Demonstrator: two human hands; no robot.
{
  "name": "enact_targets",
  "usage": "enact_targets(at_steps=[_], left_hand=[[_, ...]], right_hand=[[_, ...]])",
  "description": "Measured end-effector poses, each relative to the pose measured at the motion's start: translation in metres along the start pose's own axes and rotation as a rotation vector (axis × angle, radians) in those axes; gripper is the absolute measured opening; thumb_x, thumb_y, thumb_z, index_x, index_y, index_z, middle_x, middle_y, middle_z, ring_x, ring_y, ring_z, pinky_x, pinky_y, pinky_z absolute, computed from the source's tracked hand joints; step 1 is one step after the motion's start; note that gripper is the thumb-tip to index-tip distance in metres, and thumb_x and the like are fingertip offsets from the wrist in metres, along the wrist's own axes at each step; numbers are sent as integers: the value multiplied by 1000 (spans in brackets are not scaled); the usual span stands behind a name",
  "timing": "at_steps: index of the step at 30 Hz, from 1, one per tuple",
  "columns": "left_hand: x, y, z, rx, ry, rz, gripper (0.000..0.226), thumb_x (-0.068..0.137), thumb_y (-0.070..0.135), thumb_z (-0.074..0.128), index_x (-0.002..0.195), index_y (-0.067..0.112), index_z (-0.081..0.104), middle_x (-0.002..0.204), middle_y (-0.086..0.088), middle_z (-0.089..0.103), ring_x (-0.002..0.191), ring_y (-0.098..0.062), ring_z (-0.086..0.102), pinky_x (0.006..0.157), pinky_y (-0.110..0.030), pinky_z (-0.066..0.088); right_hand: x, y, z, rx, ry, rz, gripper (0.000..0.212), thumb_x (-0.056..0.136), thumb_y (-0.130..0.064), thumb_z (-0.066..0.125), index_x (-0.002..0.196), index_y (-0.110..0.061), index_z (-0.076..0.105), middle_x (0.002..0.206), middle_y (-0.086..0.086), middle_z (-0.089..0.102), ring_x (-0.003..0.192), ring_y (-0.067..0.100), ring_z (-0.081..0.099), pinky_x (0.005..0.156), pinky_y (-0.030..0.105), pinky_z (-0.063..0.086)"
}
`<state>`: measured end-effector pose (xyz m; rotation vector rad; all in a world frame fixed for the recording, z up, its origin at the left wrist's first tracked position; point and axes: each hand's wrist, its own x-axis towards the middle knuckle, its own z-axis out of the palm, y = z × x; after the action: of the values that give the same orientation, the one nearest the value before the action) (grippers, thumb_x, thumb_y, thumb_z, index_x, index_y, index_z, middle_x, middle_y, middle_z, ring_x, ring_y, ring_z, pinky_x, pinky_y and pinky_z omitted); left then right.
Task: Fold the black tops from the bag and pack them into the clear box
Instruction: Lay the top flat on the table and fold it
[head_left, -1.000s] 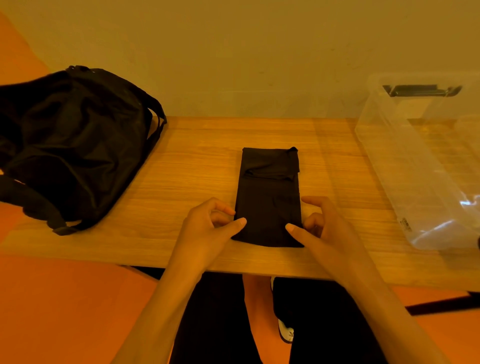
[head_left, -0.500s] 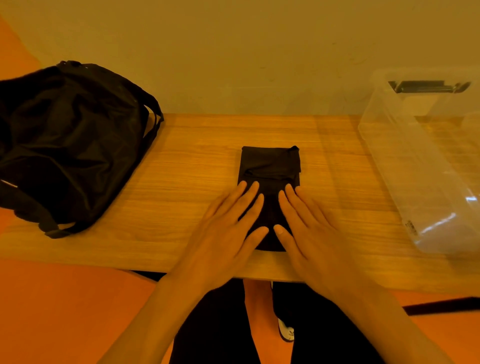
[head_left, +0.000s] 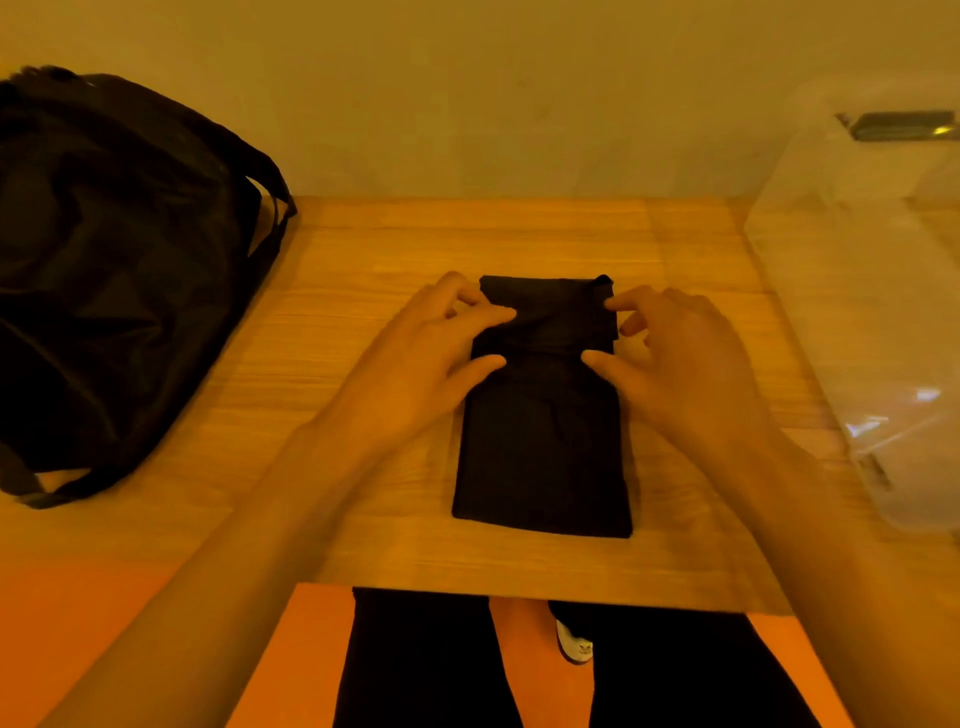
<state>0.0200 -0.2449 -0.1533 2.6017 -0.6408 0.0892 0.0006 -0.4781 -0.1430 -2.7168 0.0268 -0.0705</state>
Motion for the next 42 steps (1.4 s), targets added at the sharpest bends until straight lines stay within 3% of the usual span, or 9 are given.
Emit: enact_targets(at_steps=[4, 8, 14, 19, 28, 31, 33, 36, 42], left_hand=[[16, -10, 11, 16, 31, 109, 28, 93, 21, 71, 121, 17, 72, 117, 0, 59, 92, -5, 51, 80, -28, 51], [17, -13, 16, -9, 141, 148, 8, 93, 15, 73, 98, 9, 72, 100, -3, 61, 78, -7, 51, 67, -34, 51], [14, -13, 15, -69, 140, 94, 24, 89, 21, 77, 110, 9, 74, 106, -2, 58, 82, -13, 58, 73, -37, 56], [15, -9, 16, -97, 175, 91, 9, 90, 10, 75, 98, 7, 74, 99, -5, 60, 79, -16, 60, 69, -40, 54], [5, -6, 17, -199, 273, 57, 1, 95, 9, 68, 95, 9, 69, 98, -1, 58, 83, -10, 59, 67, -32, 53], [6, -4, 17, -199, 260, 30, 19, 92, 20, 73, 110, 12, 70, 102, 4, 59, 81, -8, 59, 67, -19, 51], [10, -4, 18, -139, 222, 40, 27, 91, 24, 75, 116, 13, 71, 102, 4, 60, 78, -7, 57, 67, -19, 51], [17, -5, 18, -78, 233, 66, 11, 91, 14, 75, 101, 10, 75, 95, 0, 64, 76, -9, 58, 66, -31, 54], [10, -6, 19, -90, 270, 41, 5, 96, 10, 67, 99, 10, 69, 99, 2, 60, 83, -6, 56, 71, -25, 48]], right_hand=[[7, -1, 16, -32, 59, -87, 44, 87, -41, 74, 127, -27, 60, 114, -3, 63, 108, 16, 57, 84, 24, 36], [4, 11, 22, 22, 148, -178, 31, 88, -30, 76, 116, -19, 69, 93, -3, 62, 93, 17, 59, 77, 24, 36], [-2, 19, 30, 61, 299, -302, 25, 89, -12, 74, 114, -9, 72, 91, 5, 68, 84, 22, 61, 74, 28, 42], [0, 19, 30, 91, 333, -288, 22, 88, -12, 74, 109, -9, 73, 82, 3, 66, 80, 20, 61, 71, 27, 40], [-4, 20, 30, 170, 390, -298, 19, 86, -8, 76, 105, -9, 73, 83, 2, 68, 78, 16, 63, 67, 29, 51], [-3, 19, 31, 179, 355, -262, 24, 87, -12, 75, 110, -10, 71, 85, 0, 68, 80, 15, 62, 68, 29, 51], [-2, 19, 31, 183, 347, -237, 25, 87, -13, 75, 111, -11, 70, 86, -1, 68, 81, 14, 62, 69, 29, 51], [-1, 19, 32, 176, 352, -224, 20, 86, -14, 75, 105, -10, 72, 84, 0, 68, 81, 16, 63, 69, 26, 47], [-2, 21, 33, 168, 382, -241, 16, 84, -12, 77, 100, -9, 73, 82, 1, 68, 79, 17, 63, 66, 26, 47]])
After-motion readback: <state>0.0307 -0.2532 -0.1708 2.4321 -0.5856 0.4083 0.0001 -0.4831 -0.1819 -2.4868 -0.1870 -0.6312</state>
